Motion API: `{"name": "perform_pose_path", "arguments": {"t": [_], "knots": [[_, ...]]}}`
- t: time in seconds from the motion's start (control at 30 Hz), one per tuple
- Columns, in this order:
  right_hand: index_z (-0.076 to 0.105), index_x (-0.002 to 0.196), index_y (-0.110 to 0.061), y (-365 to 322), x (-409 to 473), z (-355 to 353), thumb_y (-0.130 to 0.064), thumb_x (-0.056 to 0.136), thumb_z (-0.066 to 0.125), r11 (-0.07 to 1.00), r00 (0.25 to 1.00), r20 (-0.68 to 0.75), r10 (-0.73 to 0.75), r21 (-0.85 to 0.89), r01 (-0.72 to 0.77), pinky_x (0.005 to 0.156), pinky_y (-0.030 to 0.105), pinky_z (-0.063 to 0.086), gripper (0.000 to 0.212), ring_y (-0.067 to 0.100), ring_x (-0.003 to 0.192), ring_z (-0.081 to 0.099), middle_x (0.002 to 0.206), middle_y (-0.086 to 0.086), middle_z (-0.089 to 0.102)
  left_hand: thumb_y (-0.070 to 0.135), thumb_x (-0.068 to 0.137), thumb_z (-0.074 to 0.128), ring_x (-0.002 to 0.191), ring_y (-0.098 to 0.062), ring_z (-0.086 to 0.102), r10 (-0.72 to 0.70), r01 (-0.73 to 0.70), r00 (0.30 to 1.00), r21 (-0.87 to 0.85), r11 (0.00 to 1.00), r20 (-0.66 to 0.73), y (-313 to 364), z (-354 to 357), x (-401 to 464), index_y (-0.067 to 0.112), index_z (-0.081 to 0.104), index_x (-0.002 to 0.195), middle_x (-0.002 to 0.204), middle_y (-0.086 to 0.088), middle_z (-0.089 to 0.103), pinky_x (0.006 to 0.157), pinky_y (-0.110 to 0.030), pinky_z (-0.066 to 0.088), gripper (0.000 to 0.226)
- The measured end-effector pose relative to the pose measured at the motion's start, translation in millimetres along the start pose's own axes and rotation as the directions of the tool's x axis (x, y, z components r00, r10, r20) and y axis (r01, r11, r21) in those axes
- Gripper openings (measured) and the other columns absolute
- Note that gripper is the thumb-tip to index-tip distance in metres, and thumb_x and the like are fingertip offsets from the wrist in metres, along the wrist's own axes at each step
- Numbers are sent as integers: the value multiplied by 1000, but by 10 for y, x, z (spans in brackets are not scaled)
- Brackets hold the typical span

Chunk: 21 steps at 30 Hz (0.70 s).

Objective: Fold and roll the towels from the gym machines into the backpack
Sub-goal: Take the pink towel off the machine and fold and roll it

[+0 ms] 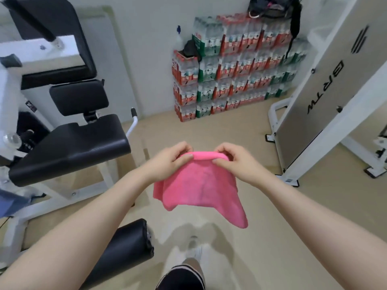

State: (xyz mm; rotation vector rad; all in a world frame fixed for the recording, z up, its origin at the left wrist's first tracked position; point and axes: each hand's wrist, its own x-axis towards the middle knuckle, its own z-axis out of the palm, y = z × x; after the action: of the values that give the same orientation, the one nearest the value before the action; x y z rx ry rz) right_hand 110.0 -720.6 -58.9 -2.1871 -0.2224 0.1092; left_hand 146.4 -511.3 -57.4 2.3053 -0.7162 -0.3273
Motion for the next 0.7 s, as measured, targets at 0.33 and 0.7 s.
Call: {"name": "perform_pose_path", "arguments": {"t": [0.33, 0.7], "knots": [[57, 88, -14, 640, 1957, -1097, -8, 85, 60, 1000, 991, -133, 6, -26, -10, 59, 7, 38, 7, 1, 65, 46, 75, -9, 54, 22, 97, 40, 74, -19, 46, 71, -62, 981, 55, 997, -181, -340, -365, 2404, 16, 38, 92, 81, -3, 53, 58, -25, 29, 8], [52, 74, -15, 1372, 3876, -2367, -12, 79, 68, 997, 957, -279, 80, 21, -77, 61, 19, 39, 17, 9, 63, 46, 70, -4, 51, 25, 92, 52, 62, -10, 43, 134, -137, 980, -8, 991, -147, -559, -978, 4769, 34, 38, 73, 69, 5, 50, 61, -24, 38, 25]]}}
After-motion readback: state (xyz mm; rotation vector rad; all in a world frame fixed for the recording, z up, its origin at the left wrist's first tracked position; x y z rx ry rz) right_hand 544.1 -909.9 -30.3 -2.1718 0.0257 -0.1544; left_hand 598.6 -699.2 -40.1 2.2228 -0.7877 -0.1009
